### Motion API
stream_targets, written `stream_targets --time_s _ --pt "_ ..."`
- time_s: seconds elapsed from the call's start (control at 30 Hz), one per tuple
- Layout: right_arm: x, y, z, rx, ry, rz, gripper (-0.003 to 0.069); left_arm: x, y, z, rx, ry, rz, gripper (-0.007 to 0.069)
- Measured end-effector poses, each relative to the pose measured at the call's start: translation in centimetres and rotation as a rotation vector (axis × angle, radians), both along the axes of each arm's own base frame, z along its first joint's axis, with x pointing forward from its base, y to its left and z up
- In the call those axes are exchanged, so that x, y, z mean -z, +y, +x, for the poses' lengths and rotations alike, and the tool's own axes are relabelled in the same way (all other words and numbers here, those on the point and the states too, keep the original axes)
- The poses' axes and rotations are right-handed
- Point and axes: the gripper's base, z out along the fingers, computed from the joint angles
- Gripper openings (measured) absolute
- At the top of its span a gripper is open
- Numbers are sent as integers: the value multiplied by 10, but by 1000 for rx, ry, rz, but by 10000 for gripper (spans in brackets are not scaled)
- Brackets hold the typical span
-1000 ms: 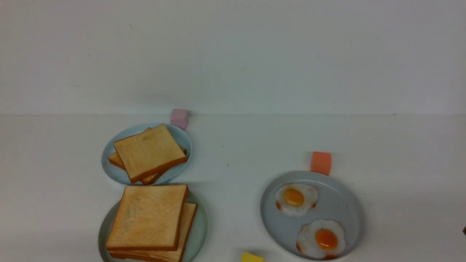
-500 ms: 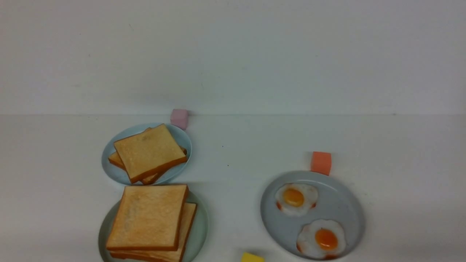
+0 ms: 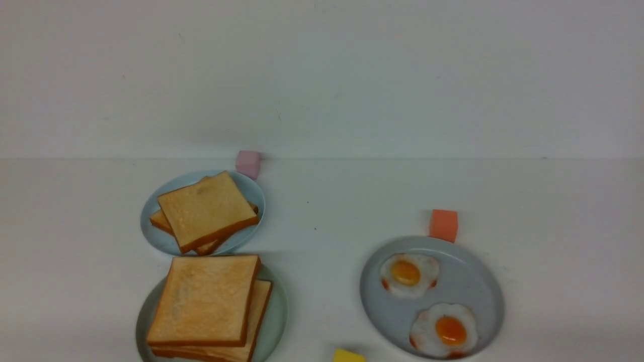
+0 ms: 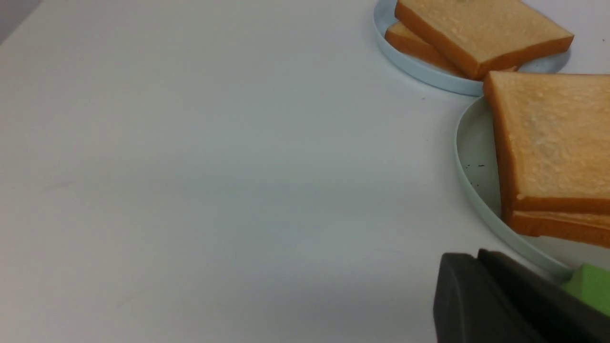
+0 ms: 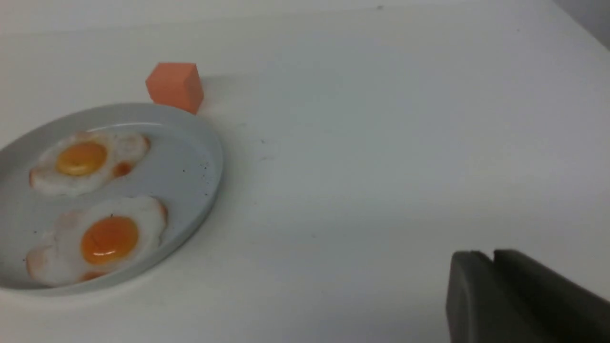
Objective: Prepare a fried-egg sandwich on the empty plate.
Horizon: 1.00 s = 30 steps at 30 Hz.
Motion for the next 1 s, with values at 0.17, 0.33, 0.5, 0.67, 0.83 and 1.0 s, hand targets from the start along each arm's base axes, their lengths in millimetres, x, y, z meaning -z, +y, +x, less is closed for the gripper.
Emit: stream_targets --time_s 0.17,0.33,0.5,0.67,0.83,1.0 --pt "0 0 0 0 -2 0 83 0 0 0 0 0 0 46" --pt "0 0 0 0 -3 0 83 0 0 0 0 0 0 46" --pt "0 0 0 0 -3 0 90 0 0 0 0 0 0 50" --pt "0 0 0 0 -3 0 97 0 0 0 0 0 0 57" --pt "0 0 0 0 -3 -1 102 0 0 0 0 -1 0 58" --pt "0 0 0 0 -3 -1 108 0 0 0 0 -1 0 63"
